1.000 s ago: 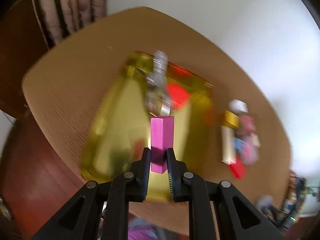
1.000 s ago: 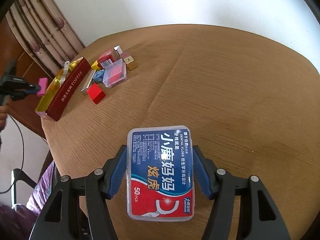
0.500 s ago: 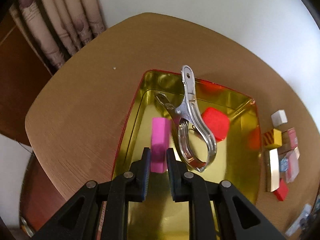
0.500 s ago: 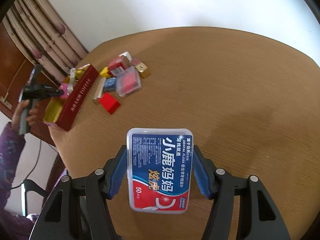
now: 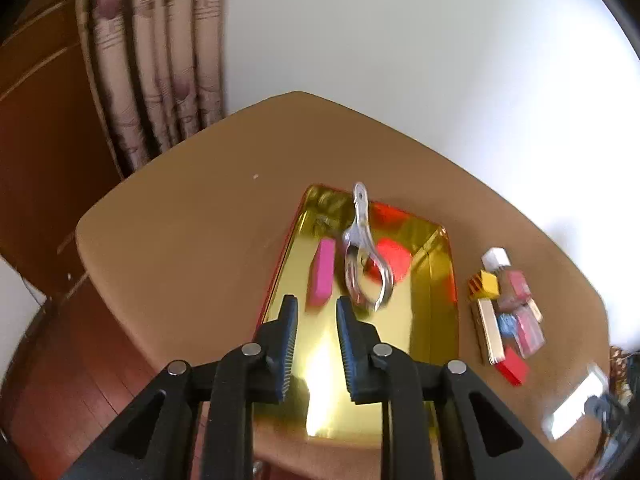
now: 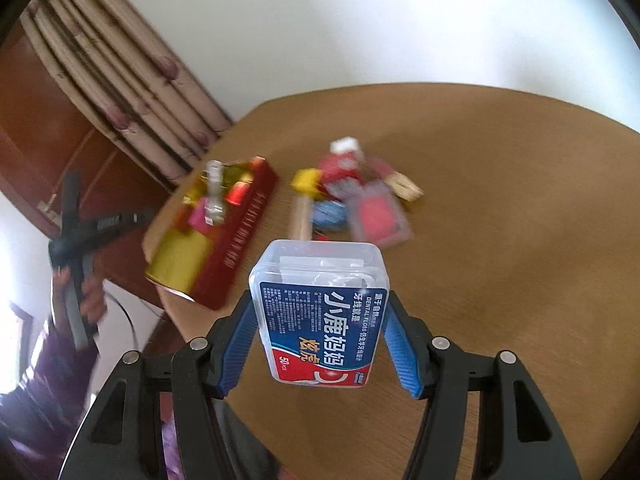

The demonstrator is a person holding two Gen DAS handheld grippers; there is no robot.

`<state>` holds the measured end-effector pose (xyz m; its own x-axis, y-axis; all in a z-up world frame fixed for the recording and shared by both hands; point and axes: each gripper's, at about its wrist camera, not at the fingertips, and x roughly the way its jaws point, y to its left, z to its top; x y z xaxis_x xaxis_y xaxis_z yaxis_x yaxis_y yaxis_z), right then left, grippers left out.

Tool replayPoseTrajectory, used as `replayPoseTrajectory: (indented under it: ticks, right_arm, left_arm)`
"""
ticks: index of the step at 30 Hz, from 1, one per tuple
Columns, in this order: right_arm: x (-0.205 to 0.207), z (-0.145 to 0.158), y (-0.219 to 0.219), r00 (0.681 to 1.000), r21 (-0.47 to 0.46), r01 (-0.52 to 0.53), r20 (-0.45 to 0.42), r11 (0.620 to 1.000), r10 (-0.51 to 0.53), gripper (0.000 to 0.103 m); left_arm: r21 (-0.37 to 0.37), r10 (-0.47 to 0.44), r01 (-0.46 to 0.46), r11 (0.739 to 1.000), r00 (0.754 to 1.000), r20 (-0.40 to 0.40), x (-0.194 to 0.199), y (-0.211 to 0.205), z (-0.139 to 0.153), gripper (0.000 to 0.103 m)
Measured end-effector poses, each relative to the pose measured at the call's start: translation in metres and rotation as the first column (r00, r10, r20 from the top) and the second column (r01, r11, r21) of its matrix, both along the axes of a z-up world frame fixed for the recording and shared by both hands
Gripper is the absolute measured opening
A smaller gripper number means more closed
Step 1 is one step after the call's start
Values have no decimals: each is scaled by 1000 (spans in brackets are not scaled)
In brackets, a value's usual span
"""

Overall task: Organize rigid objects
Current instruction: 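Lower the floss box into the tin and open the right tool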

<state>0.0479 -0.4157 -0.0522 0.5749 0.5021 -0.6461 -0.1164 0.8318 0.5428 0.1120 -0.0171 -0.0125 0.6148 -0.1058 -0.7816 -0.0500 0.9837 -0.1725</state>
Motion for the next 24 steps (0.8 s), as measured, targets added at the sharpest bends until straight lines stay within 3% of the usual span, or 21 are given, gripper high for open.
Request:
replayPoseTrajectory:
  ticks: [2, 8, 11, 16, 20, 24]
  right_arm:
    - [15, 13, 20, 999, 32, -34, 21, 999, 34, 59]
    - [83, 35, 89, 990, 115, -139, 39, 984, 135, 59]
    - [117, 30, 121, 987, 97, -161, 7, 982, 161, 59]
    - [159, 11, 159, 985, 56, -159, -57, 986, 162, 59]
    - [176, -6, 170, 983, 77, -145, -103, 986, 152, 59]
    - [185, -19, 180, 979, 41, -140, -140, 989, 145, 59]
  left_arm:
    - [-23, 16, -15, 1000, 1000, 12, -24, 11, 0, 21]
    - [45, 63, -65, 997, 997, 43, -73, 27, -16, 21]
    - [69, 83, -87, 994, 995, 59, -81, 35, -25, 21]
    - [21, 65, -65, 998, 998, 23, -76, 42, -36, 21]
    - [-34, 53, -53, 998, 999, -6, -71, 48, -41, 21]
    - [-36, 43, -43, 998, 999, -3, -72, 47, -41, 21]
